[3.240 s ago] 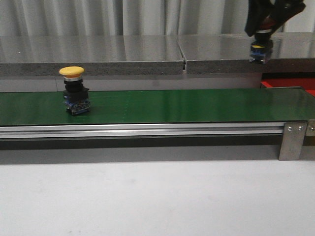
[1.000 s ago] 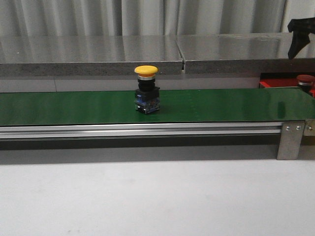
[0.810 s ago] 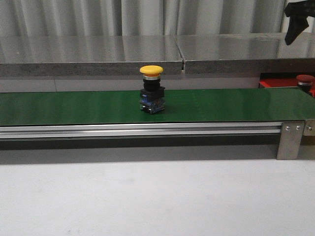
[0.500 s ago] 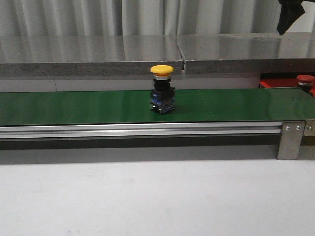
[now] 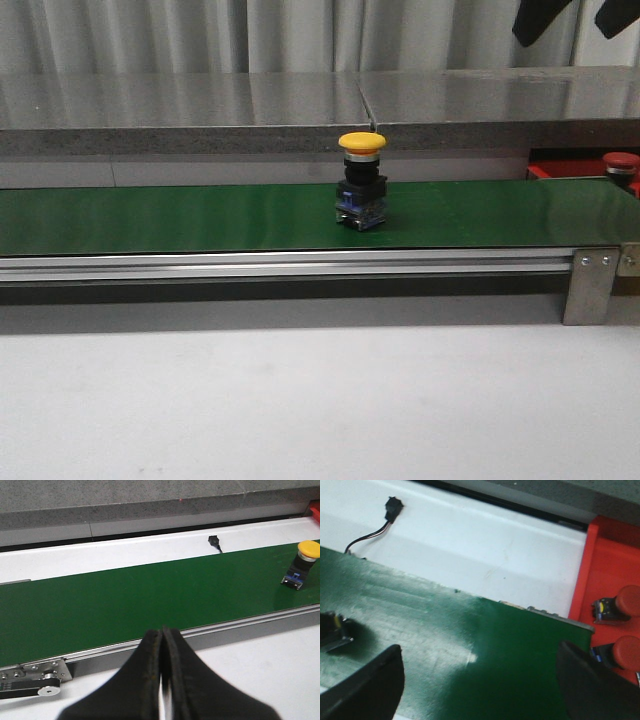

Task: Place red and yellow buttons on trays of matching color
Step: 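Move the right gripper over the yellow button and grasp it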

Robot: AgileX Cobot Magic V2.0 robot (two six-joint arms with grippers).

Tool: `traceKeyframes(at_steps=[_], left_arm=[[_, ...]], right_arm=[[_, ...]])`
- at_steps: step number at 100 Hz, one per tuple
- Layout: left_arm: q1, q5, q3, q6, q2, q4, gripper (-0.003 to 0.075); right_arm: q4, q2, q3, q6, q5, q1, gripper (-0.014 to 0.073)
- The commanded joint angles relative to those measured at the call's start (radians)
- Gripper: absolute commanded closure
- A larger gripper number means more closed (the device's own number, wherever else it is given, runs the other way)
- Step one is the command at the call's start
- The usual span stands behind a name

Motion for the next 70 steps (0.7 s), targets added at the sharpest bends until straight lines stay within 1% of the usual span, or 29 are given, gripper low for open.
traceKeyframes(at_steps=[1,10,23,46,56,70], left_arm=[[-0.008,-0.066,-0.028,-0.004,-0.001,-0.019,0.0739],[-0.008,-0.066,-0.028,-0.004,-0.001,-0.019,0.0739],[-0.008,-0.066,-0.028,-0.004,-0.001,-0.019,0.0739],[-0.008,-0.066,-0.028,-0.004,-0.001,-0.019,0.0739],[-0.008,-0.066,-0.028,-0.004,-0.001,-0.019,0.0739],[-0.008,-0.066,-0.028,-0.004,-0.001,-0.019,0.0739]], right_arm=[[-0.007,-0.051,-0.02,-0.038,0.003,0.029,-0.0019],[-0.006,-0.05,-0.02,-0.067,0.061,0.064,-0.0019],[-0.005,-0.049,-0.02,-0.074,0.12,0.099,-0.0019],[-0.004,-0.023,-0.022,-0.092,0.145,0.107,-0.0019],[0.013,0.011,-0.022,-0.129,0.177,0.107,-0.0019],[0.027,0.067,-0.023,-0.172,0.17,0.108,-0.0019]])
